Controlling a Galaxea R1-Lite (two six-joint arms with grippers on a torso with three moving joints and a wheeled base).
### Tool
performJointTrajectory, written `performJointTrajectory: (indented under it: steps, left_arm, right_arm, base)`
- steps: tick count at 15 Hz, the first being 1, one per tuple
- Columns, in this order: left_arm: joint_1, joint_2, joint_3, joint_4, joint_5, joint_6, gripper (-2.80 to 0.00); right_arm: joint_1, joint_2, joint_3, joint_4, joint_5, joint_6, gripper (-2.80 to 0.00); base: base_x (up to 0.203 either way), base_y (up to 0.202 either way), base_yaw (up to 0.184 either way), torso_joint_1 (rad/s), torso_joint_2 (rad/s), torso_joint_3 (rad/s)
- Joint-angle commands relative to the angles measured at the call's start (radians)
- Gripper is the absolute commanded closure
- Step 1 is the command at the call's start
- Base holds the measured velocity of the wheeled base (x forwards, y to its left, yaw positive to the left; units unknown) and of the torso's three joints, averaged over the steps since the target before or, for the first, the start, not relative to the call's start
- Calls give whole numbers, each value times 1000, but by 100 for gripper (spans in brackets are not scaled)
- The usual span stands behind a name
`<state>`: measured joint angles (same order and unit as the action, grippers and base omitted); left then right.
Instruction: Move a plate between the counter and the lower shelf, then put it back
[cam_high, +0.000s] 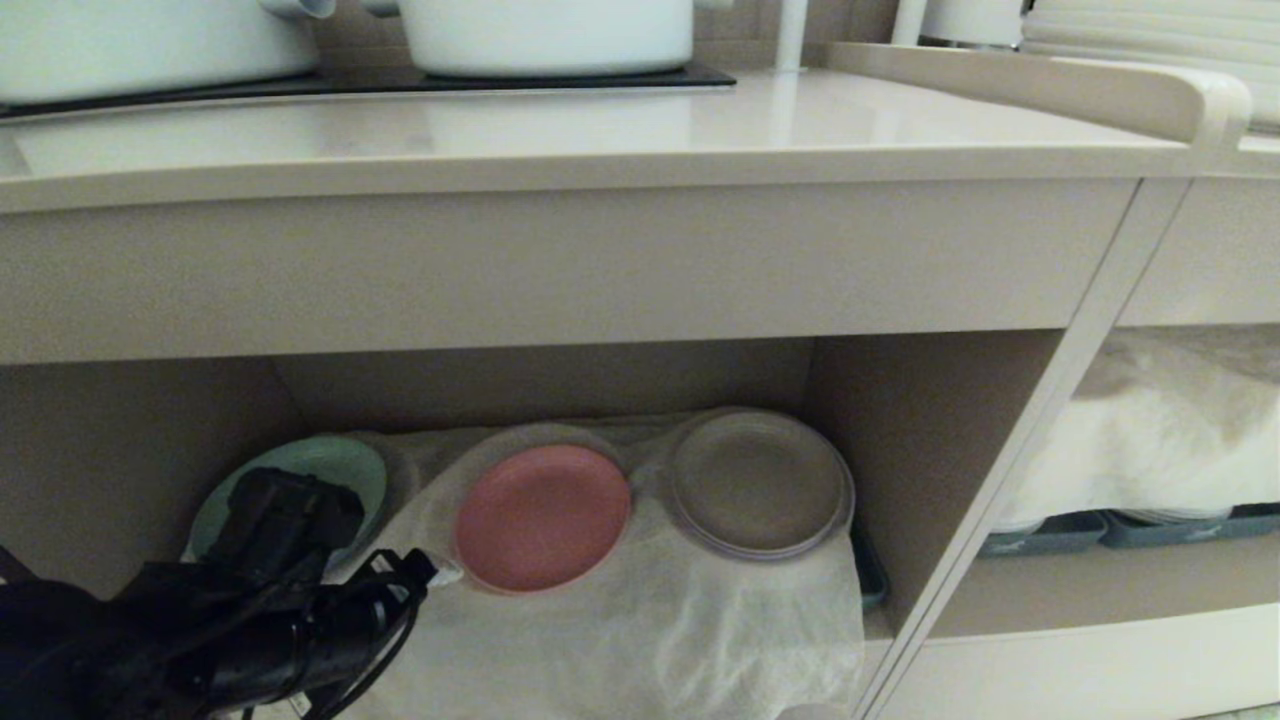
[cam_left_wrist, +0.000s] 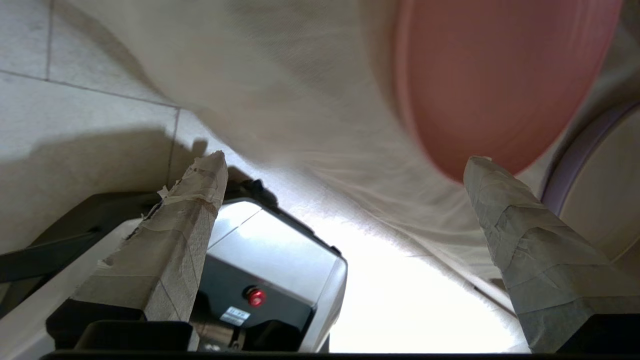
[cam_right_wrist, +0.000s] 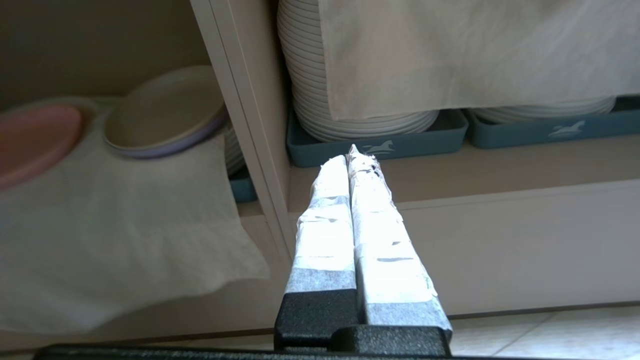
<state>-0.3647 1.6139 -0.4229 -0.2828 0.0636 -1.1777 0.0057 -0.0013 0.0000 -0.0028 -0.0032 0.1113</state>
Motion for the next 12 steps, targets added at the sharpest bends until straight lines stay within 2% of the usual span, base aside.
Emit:
performJointTrajectory:
  steps: [1, 3, 4, 12]
  left_arm:
    - [-1, -59, 38, -4, 4, -7, -280]
    - [0, -95, 62, -4, 5, -7, -280]
    - [-1, -111, 75, -4, 12, -7, 0]
    - [0, -232, 173, 4, 16, -5, 0]
  right_arm:
    - [0, 1, 0, 0, 0, -86, 0]
    - [0, 1, 0, 0, 0, -88, 0]
    - [0, 1, 0, 0, 0, -88, 0]
    - [0, 1, 0, 0, 0, -88, 0]
  base:
    - [0, 0, 0, 0, 0, 0]
    - [0, 0, 0, 0, 0, 0]
    - [0, 0, 0, 0, 0, 0]
    - [0, 0, 0, 0, 0, 0]
